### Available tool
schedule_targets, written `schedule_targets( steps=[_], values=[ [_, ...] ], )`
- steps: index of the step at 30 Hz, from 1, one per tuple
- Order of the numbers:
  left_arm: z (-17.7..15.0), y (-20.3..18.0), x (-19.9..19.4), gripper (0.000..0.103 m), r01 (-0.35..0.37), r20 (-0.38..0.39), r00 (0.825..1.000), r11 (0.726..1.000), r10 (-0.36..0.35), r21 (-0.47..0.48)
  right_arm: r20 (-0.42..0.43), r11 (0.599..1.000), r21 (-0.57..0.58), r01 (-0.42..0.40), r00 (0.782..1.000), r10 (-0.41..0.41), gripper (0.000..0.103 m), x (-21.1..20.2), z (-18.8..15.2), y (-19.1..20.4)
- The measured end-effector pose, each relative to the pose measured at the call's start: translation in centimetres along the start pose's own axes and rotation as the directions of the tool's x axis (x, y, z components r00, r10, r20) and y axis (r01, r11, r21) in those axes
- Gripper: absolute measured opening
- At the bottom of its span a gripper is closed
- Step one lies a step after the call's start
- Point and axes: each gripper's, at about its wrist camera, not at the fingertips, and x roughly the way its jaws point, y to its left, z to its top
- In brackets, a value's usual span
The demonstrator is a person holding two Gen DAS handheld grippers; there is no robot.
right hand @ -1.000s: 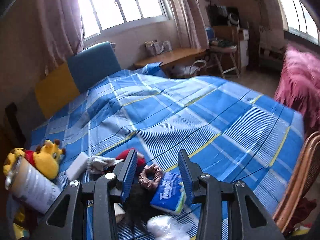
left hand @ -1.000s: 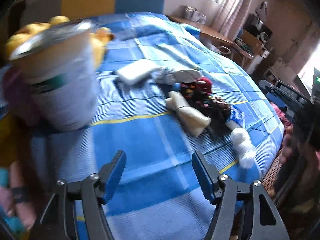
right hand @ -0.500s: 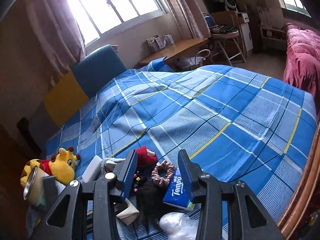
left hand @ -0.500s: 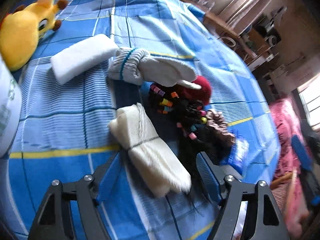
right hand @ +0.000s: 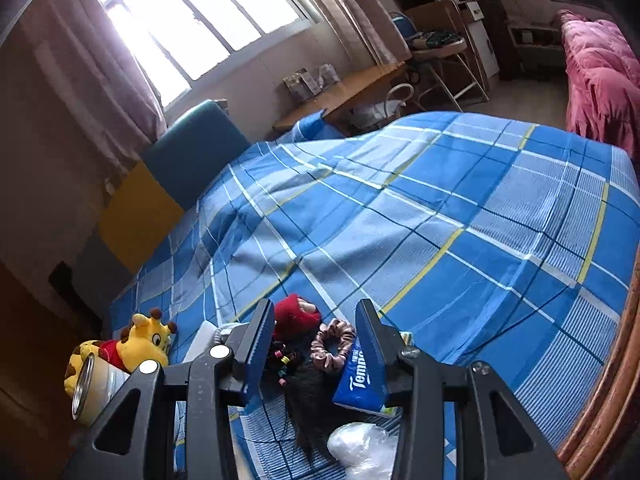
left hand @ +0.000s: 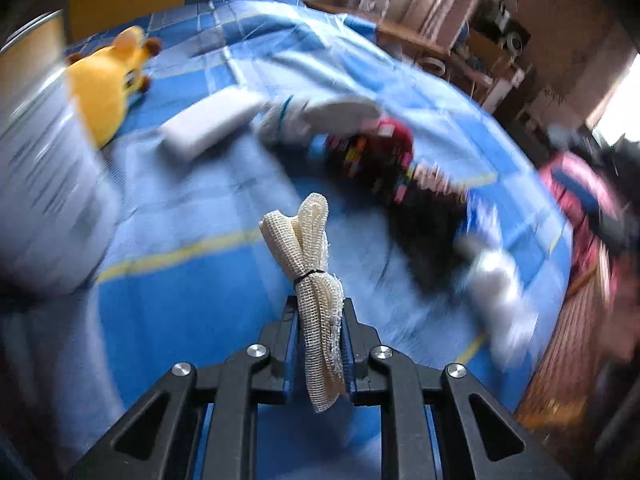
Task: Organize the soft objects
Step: 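Grasp the cream mesh scrubber with the left tool, then grasp the white plastic-wrapped puff with the right tool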
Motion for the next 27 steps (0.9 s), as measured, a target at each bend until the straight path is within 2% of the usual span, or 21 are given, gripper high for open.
schedule_targets(
  steps=[2, 4, 6, 7, 9, 10, 13, 20, 21, 22, 23, 26, 27],
  values=[
    [-2.5, 0.8, -0.9, 0.019, -0.058, -0.005, 0.998, 0.997, 0.058, 0.044, -0.089, 0.999, -0.033, 0.011, 0.996, -0.014, 0.042, 0.8, 0.0, 0.4],
    [-3.8, 1.7, -1.6, 0.019, -0.065, 0.021, 0.998, 0.997, 0.064, 0.05, -0.203, 0.998, -0.059, 0.004, 0.979, -0.016, 0.042, 1.8, -0.1, 0.7],
    [-4.4, 2.3, -1.7, 0.02, -0.068, 0.032, 0.997, 0.997, 0.067, 0.04, -0.336, 0.994, -0.107, -0.007, 0.941, -0.029, 0.042, 2.8, -0.5, 1.2],
    [-4.5, 2.6, -1.6, 0.02, -0.059, 0.034, 0.998, 0.998, 0.058, 0.028, -0.403, 0.989, -0.147, -0.003, 0.913, -0.057, 0.042, 3.2, -1.0, 1.7],
    [-4.3, 2.5, -1.4, 0.022, -0.053, 0.034, 0.998, 0.998, 0.052, 0.017, -0.472, 0.972, -0.234, 0.016, 0.872, -0.128, 0.045, 3.7, -2.0, 2.4],
    [-4.3, 2.5, -1.3, 0.022, -0.052, 0.037, 0.998, 0.998, 0.052, 0.017, -0.509, 0.957, -0.289, 0.025, 0.843, -0.176, 0.048, 4.1, -2.7, 2.9],
    [-4.1, 2.1, -0.7, 0.023, -0.052, 0.044, 0.998, 0.999, 0.052, 0.009, -0.551, 0.909, -0.414, 0.053, 0.78, -0.296, 0.049, 4.8, -4.6, 3.5],
    [-5.0, 2.2, -1.0, 0.019, -0.049, 0.102, 0.994, 0.999, 0.048, 0.008, -0.606, 0.842, -0.532, 0.083, 0.657, -0.448, 0.049, 7.1, -8.0, 3.2],
    [-5.1, 2.2, -1.2, 0.018, -0.047, 0.108, 0.993, 0.999, 0.046, 0.001, -0.603, 0.828, -0.555, 0.078, 0.648, -0.465, 0.037, 7.3, -8.7, 3.3],
    [-5.2, 2.4, -1.4, 0.017, -0.04, 0.113, 0.993, 0.999, 0.041, -0.012, -0.6, 0.821, -0.567, 0.075, 0.645, -0.473, 0.034, 7.4, -9.0, 3.4],
    [-5.3, 2.6, -1.9, 0.016, -0.032, 0.12, 0.992, 0.999, 0.035, -0.029, -0.591, 0.817, -0.572, 0.074, 0.654, -0.473, 0.034, 7.2, -9.1, 3.7],
    [-5.8, 2.8, -3.7, 0.015, -0.035, 0.158, 0.987, 0.999, 0.041, -0.037, -0.546, 0.795, -0.605, 0.043, 0.704, -0.454, 0.033, 6.2, -9.5, 5.3],
    [-6.1, 2.9, -4.4, 0.015, -0.037, 0.17, 0.984, 0.998, 0.044, -0.042, -0.524, 0.783, -0.621, 0.024, 0.731, -0.438, 0.033, 5.8, -9.7, 6.1]
  ],
)
